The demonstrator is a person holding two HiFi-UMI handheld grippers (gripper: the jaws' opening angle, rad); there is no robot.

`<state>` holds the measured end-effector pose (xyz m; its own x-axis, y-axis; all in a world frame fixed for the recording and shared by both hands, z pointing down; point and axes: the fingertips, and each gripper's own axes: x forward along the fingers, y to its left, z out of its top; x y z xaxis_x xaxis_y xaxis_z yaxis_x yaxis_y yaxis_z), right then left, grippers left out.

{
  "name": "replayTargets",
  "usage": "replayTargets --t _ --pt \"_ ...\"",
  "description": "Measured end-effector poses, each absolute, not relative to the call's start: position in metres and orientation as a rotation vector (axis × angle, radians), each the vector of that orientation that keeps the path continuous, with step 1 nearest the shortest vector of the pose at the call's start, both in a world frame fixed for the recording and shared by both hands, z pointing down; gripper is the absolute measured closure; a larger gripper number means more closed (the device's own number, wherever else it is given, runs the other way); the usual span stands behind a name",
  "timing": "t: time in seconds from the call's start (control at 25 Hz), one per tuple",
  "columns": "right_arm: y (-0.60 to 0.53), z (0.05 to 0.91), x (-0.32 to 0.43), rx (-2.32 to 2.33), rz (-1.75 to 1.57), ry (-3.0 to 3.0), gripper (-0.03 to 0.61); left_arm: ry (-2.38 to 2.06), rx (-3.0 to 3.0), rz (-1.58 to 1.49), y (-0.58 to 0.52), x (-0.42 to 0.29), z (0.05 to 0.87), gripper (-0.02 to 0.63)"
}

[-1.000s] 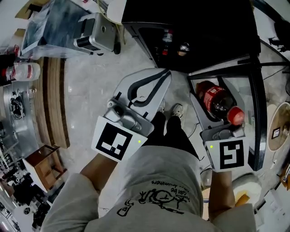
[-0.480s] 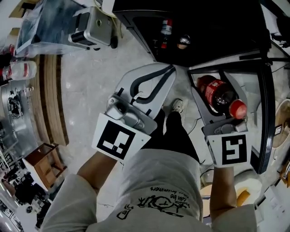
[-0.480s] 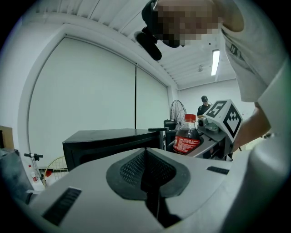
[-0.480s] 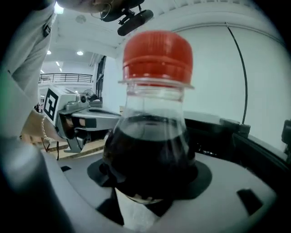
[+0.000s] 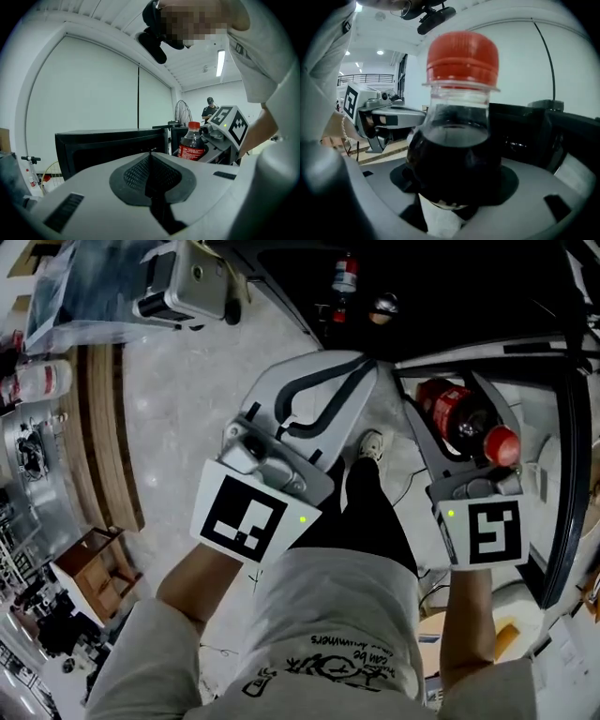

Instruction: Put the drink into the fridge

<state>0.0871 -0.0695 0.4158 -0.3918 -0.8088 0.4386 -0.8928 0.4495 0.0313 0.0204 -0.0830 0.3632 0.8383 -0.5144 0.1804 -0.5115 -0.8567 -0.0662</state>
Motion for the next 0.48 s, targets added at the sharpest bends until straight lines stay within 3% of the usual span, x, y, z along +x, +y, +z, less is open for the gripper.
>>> replayTargets --t 0.48 --pt "-0.079 0.468 0.089 1.397 0.324 -2.278 0.267 0.847 -3.003 -0.373 -0.091 0.024 0.407 0.592"
